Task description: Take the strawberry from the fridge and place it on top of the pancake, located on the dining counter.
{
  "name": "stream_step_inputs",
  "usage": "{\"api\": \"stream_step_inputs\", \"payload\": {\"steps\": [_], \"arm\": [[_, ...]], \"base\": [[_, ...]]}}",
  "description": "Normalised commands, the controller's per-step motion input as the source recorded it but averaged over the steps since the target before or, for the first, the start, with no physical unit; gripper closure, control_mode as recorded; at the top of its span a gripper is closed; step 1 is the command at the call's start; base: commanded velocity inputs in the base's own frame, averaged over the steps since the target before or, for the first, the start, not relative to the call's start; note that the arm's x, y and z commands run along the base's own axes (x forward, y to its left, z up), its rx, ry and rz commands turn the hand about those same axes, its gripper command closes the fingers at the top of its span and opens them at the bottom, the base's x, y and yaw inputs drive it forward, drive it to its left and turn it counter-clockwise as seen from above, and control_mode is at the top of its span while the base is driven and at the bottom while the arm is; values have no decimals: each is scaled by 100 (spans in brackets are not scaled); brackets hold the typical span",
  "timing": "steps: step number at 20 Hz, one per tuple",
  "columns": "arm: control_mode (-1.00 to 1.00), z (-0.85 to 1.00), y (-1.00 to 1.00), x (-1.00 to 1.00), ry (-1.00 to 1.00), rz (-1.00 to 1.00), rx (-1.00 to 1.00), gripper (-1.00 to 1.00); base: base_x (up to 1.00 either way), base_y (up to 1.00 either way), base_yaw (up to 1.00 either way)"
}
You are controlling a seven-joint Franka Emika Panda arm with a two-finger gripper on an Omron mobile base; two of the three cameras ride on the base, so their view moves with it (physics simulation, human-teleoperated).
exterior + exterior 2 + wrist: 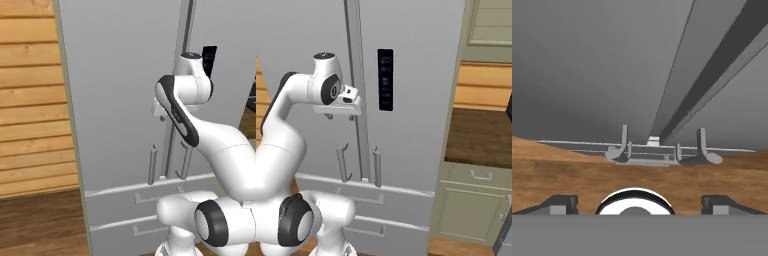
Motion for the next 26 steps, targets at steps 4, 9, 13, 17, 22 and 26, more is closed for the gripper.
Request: {"api": "stream_step_inputs", "payload": {"steps": [4,9,13,17,22,26], "arm": [[100,0,0,0,0,0,0,-100],[100,0,0,0,0,0,0,-100],[100,0,0,0,0,0,0,-100],[100,0,0,0,0,0,0,-100],[-100,-5,-3,0,0,0,0,-100],[-100,-71,-29,21,0,0,1,-100]], "base": [[-54,-18,-17],[-85,-3,-17],[-77,-26,-17],[-33,-26,-9],[-3,-7,-2],[0,0,0]]}}
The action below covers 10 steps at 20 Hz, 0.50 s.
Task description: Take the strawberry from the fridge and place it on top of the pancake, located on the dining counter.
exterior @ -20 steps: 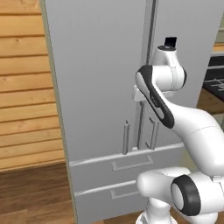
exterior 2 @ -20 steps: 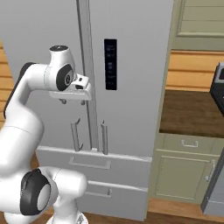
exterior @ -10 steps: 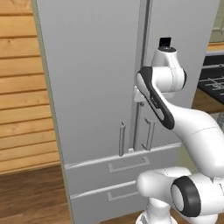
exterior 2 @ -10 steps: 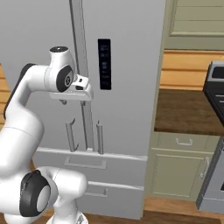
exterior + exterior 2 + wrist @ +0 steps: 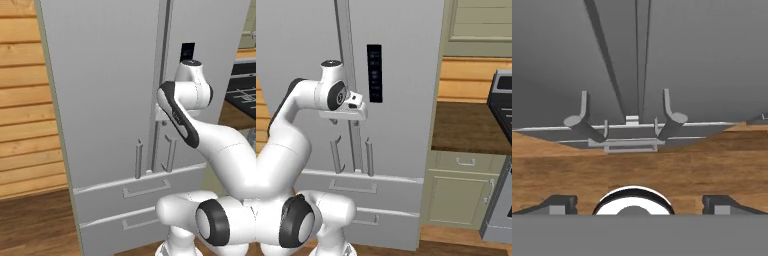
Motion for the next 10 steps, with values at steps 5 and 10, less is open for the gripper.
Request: {"api": "stream_step_inputs", "payload": {"steps": [5,10], "arm": [[-100,-89,-25,60,-16,0,0,-100],[-100,-53,-25,58,-5,0,0,-100]], "base": [[0,0,0],[0,0,0]]}}
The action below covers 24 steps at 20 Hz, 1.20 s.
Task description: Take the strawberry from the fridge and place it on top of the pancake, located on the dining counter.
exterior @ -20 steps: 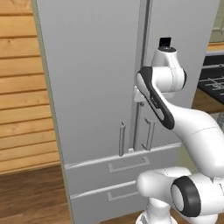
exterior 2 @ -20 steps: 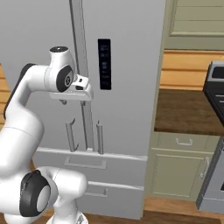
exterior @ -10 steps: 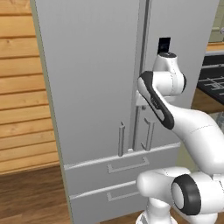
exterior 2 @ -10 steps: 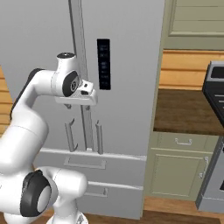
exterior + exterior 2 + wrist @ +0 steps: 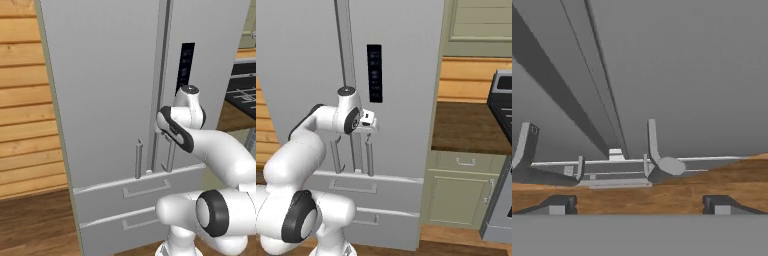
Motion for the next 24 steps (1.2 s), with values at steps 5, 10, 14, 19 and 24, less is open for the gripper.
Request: {"api": "stream_step_inputs", "payload": {"steps": [5,10,14,19,24], "arm": [[-100,-30,-33,41,0,0,0,-100],[-100,-48,-12,3,0,0,2,-100],[-100,-60,0,12,0,0,0,-100],[-100,-37,0,8,-2,0,0,100],[-100,-15,-1,3,-15,0,0,100]], "base": [[0,0,0],[0,0,0],[0,0,0],[0,0,0],[0,0,0]]}}
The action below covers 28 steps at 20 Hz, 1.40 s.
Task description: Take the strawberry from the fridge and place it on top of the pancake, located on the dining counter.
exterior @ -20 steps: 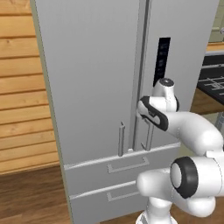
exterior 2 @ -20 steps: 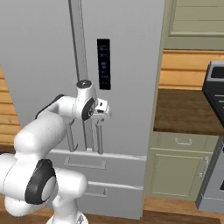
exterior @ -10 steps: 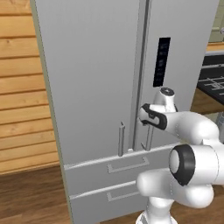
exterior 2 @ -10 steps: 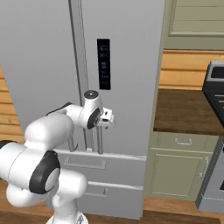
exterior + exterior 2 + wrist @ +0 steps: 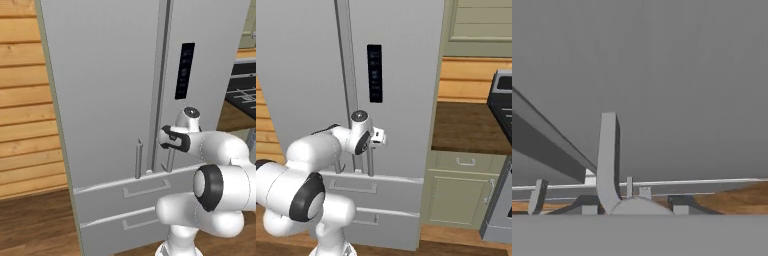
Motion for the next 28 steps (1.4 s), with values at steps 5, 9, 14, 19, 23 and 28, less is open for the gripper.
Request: {"api": "stream_step_inputs", "payload": {"steps": [5,9,14,19,23,28], "arm": [[-100,-8,-24,-25,-24,0,0,100],[-100,-2,-65,-74,-6,0,1,100],[-100,-9,-86,-82,8,-11,9,100],[-100,0,-96,-63,1,-13,14,-100],[-100,6,-90,-40,0,-5,10,-100],[-100,80,-82,-33,-7,0,7,-100]], "base": [[0,0,0],[0,0,0],[0,0,0],[0,0,0],[0,0,0],[0,0,0]]}}
